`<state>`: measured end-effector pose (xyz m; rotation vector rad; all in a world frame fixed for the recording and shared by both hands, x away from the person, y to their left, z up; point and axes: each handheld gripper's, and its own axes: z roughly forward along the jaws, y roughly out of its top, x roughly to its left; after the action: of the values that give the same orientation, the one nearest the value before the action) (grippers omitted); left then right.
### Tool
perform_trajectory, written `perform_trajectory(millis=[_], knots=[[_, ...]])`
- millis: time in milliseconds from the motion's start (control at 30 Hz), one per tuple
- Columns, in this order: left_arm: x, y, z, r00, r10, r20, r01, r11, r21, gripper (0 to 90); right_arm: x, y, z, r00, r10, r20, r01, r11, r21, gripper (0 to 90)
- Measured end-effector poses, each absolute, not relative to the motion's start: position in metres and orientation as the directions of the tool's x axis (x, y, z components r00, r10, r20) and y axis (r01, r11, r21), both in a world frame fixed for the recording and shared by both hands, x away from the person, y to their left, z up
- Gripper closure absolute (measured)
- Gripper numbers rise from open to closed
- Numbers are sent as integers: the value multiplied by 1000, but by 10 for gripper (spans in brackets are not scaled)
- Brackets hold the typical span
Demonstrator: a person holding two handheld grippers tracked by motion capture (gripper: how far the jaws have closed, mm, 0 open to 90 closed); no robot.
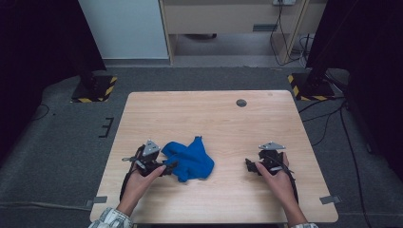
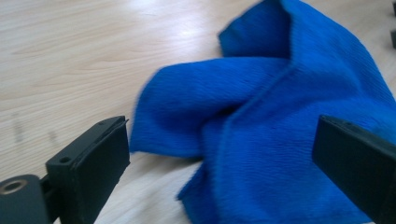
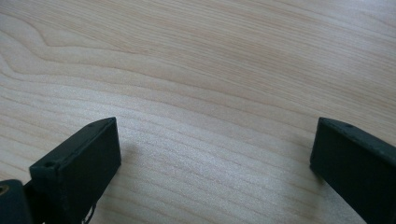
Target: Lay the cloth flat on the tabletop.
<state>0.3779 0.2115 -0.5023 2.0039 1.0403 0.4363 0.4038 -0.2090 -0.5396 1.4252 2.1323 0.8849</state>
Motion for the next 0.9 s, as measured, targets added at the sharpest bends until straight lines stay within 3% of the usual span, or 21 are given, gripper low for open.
perform_trajectory(millis=[167,533,900], knots=[[382,204,-511,600,799,-40,527,-357,771,23,404,-209,-540,-382,924,1,653,269,708,20],[397,199,-528,622,775,-109,582,-365,727,59,403,-209,-540,-381,925,3,655,267,707,19],[395,195,-529,670,732,-119,566,-402,719,344,403,-208,-540,-379,925,4,656,265,707,19]])
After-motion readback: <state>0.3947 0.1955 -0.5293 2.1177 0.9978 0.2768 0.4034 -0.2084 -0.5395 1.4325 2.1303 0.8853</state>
